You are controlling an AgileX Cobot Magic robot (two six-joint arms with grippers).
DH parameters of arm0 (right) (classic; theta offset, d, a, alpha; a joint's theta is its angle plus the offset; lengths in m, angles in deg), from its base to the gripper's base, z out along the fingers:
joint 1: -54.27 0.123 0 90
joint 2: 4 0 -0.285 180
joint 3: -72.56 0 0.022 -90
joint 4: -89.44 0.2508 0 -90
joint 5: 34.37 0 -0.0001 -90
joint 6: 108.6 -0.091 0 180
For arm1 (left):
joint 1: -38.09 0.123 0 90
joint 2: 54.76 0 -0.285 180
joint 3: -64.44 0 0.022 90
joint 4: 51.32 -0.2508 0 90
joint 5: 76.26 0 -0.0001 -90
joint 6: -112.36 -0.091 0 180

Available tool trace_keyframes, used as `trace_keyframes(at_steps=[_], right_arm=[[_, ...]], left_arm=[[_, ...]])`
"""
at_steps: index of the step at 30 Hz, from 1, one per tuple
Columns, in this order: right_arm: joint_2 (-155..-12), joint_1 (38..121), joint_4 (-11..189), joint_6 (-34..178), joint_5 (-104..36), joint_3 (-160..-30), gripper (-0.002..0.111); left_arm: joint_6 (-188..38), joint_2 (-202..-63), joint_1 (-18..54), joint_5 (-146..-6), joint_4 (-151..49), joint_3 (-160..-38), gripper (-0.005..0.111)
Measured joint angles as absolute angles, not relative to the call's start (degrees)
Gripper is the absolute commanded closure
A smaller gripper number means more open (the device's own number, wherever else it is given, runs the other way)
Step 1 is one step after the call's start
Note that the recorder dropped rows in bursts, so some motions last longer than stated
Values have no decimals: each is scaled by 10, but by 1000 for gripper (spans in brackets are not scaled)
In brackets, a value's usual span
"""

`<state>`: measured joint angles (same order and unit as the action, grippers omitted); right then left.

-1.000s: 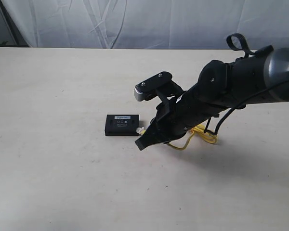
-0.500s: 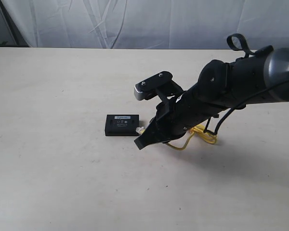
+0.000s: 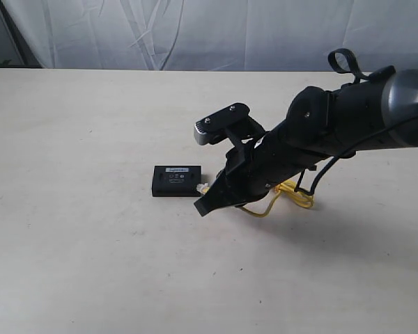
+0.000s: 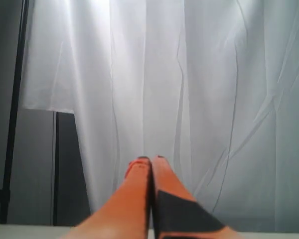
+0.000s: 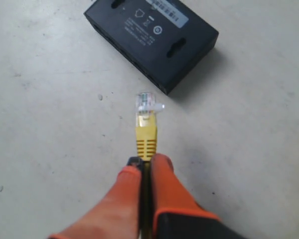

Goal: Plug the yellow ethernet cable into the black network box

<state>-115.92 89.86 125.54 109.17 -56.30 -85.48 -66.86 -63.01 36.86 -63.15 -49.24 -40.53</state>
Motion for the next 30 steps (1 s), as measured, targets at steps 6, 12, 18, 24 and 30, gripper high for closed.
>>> trace_keyframes(at_steps=[6, 12, 18, 24, 30], right_arm=[[-1159, 899, 1255, 1092, -563, -855, 109], [-1159, 899, 1255, 1092, -563, -855, 109], [-1159, 899, 1255, 1092, -563, -855, 109], [-1159, 899, 1258, 1092, -563, -855, 109], [-1159, 899, 1259, 1092, -561, -855, 109]], left_arm=[[-669, -772, 369, -830, -527, -539, 107], [-693, -994, 369, -939, -536, -639, 107], [-735, -1193, 369, -1066, -519, -718, 107], [-817, -1371, 369, -1110, -450, -785, 107], [-1038, -1504, 364, -1120, -254, -864, 107]])
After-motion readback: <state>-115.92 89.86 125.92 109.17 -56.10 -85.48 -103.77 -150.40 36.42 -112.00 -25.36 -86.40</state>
